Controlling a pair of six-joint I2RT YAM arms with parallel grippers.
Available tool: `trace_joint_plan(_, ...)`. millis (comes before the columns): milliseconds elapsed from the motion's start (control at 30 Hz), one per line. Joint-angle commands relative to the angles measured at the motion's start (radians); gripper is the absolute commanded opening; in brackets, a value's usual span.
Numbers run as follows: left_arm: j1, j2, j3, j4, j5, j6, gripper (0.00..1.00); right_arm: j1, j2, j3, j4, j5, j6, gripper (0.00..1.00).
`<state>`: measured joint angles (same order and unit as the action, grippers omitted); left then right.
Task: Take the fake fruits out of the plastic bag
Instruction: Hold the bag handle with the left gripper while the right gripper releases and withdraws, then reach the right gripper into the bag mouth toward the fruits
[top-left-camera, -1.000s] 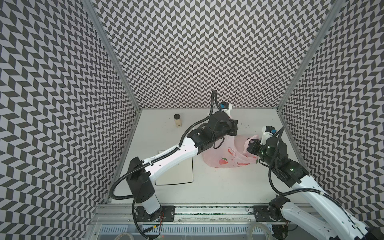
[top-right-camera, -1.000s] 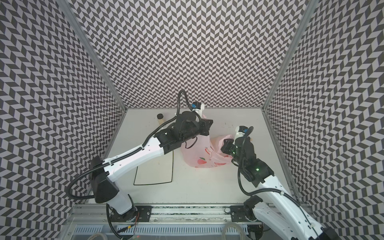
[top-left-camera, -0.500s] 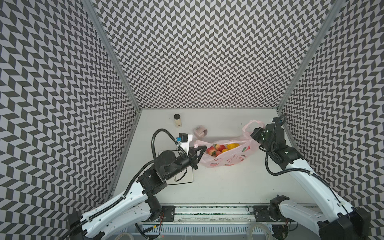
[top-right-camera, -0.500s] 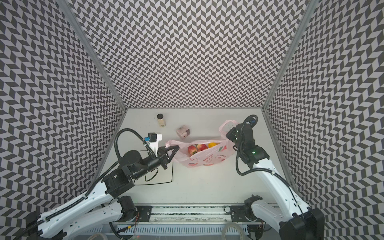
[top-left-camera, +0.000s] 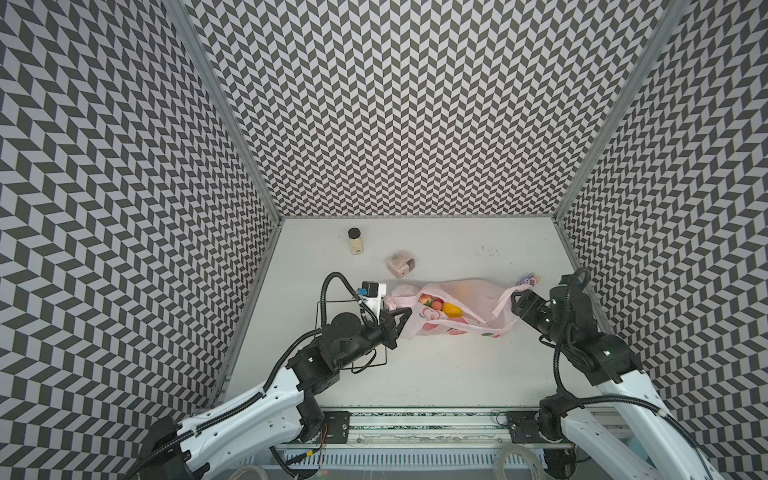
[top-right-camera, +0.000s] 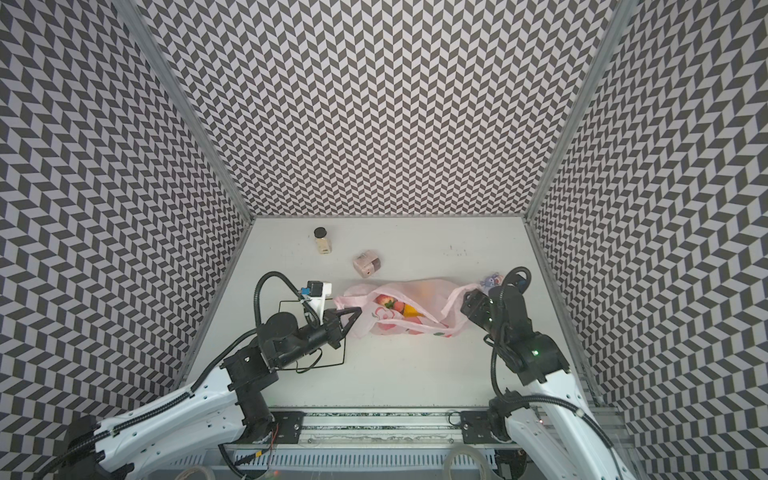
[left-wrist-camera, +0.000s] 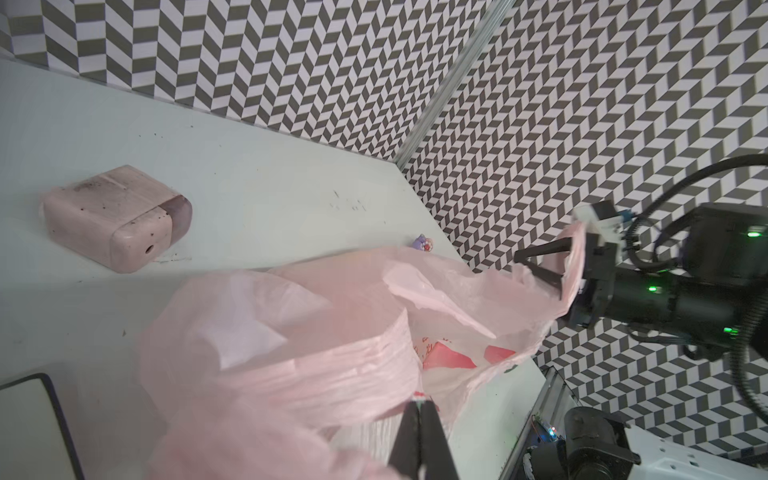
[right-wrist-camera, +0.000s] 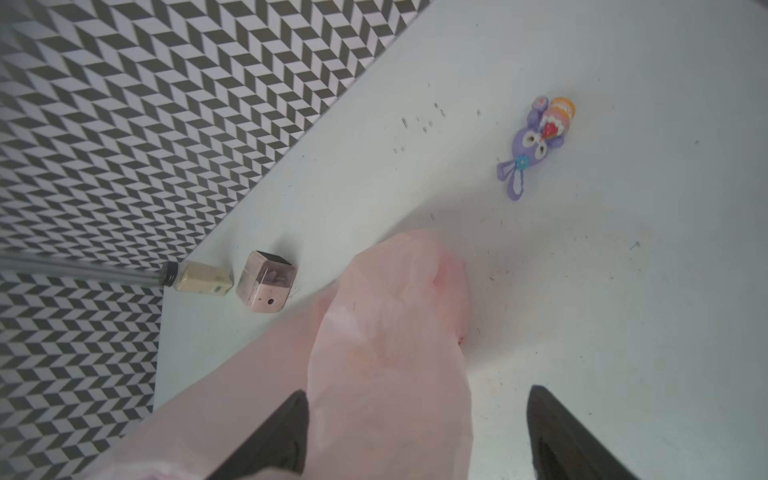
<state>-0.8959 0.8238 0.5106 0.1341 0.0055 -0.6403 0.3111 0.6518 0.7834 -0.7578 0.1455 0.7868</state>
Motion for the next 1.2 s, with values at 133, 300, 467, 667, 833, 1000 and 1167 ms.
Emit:
trace_joint_plan(133, 0.003, 0.115, 0.142, 0.108, -0.071, 0.020, 0.00, -0.003, -0.099, 0.190, -0.126, 0.072, -0.080, 0.89)
trace_joint_plan(300, 0.007, 0.173, 0.201, 0.124, -0.103, 0.030, 0.00, -0.002, -0.122, 0.310, -0.152, 0.047, -0.146, 0.87)
trace_joint_plan(467, 0.009, 0.204, 0.235, 0.110, -0.078, 0.042, 0.00, -0.003, -0.180, 0.364, 0.016, -0.121, -0.365, 0.74)
trace_joint_plan(667, 0.012, 0.175, 0.216, 0.085, -0.063, 0.041, 0.00, -0.003, 0.048, 0.436, 0.146, -0.665, -0.512, 0.49)
trace_joint_plan(833, 0.013, 0.128, 0.215, -0.003, -0.047, 0.052, 0.00, 0.065, 0.201, 0.429, 0.237, -0.726, -0.542, 0.31)
trace_joint_plan(1000, 0.014, 0.063, 0.203, -0.108, -0.035, 0.050, 0.00, 0.355, 0.354, 0.424, 0.310, -0.521, -0.592, 0.26)
trace_joint_plan(1167, 0.014, -0.009, 0.180, -0.186, -0.043, 0.019, 0.00, 0.466, 0.511, 0.373, 0.366, -0.408, -0.524, 0.19)
